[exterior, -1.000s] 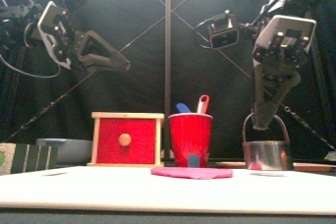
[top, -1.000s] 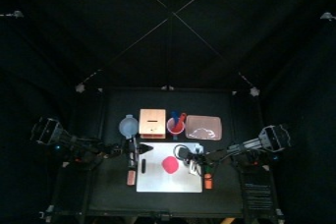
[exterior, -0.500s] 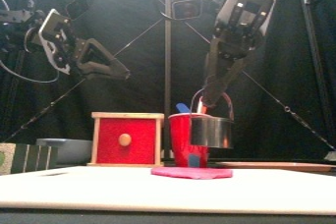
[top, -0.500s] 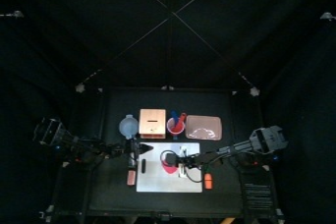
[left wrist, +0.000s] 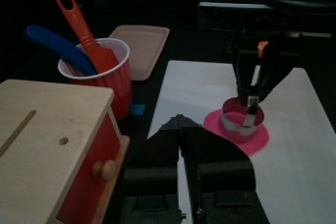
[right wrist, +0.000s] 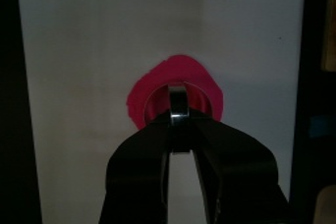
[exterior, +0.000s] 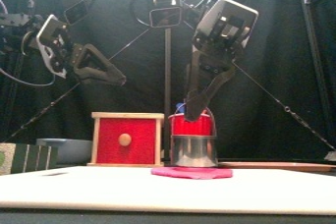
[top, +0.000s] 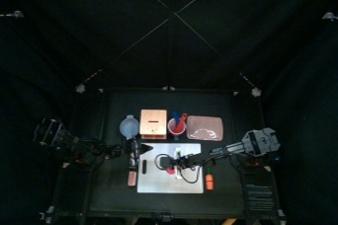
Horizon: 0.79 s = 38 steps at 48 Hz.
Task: Get the cutter from the drawer then cut the dough then place the extra dough in the bowl
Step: Cut the dough
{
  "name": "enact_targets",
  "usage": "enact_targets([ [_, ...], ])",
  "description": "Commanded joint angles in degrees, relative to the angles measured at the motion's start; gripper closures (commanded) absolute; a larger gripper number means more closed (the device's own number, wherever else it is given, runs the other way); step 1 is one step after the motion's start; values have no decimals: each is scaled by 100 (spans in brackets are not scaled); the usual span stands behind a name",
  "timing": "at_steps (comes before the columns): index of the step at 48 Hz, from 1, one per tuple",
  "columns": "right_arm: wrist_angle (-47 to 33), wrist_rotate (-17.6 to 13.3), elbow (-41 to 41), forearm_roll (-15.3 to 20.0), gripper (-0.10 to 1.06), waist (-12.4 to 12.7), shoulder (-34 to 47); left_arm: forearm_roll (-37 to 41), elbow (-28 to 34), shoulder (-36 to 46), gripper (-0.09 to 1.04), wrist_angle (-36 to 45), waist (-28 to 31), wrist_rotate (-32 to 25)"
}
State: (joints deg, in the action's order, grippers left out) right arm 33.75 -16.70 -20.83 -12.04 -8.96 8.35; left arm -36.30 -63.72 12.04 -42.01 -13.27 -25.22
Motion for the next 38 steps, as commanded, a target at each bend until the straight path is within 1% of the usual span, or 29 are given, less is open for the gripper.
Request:
enact_targets([
  [1,-44,9,114,9,42,26,-114,-62,44,18,61,-35,-9,0],
  [13,-18,0,141,44,42,26,-114,-97,26,18,61,-35,-9,0],
  [22,44,0,149,202,42,18,-185,-105,26,18,61,-35,9,0],
  [38,9,9,158,193,42,26,-141,-97,18,18,61,-35,35,0],
])
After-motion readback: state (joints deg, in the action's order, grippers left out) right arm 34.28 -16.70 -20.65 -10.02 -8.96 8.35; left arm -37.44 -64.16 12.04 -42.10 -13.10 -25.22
